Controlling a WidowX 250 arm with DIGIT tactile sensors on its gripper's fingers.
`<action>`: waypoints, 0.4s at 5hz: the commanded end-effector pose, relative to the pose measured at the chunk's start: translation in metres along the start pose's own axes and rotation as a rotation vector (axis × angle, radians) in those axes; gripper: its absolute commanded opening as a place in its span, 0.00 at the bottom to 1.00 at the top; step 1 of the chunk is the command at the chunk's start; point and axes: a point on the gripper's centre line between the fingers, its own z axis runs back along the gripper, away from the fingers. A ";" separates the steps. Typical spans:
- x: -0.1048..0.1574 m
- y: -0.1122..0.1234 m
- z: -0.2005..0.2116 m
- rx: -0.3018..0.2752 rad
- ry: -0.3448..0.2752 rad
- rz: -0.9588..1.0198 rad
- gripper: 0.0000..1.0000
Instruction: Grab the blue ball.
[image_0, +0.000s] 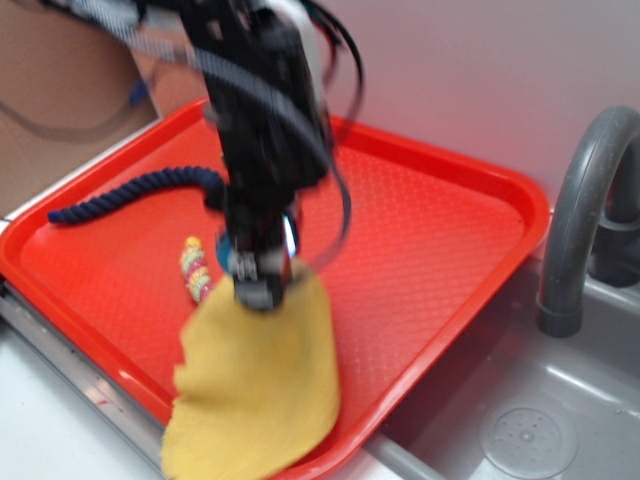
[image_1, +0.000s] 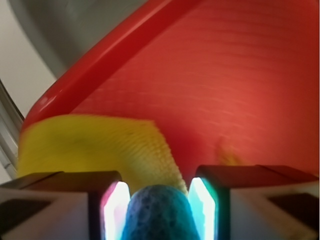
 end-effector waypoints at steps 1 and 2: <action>-0.056 0.024 0.087 0.017 -0.130 0.302 0.00; -0.087 0.032 0.117 -0.025 -0.195 0.492 0.00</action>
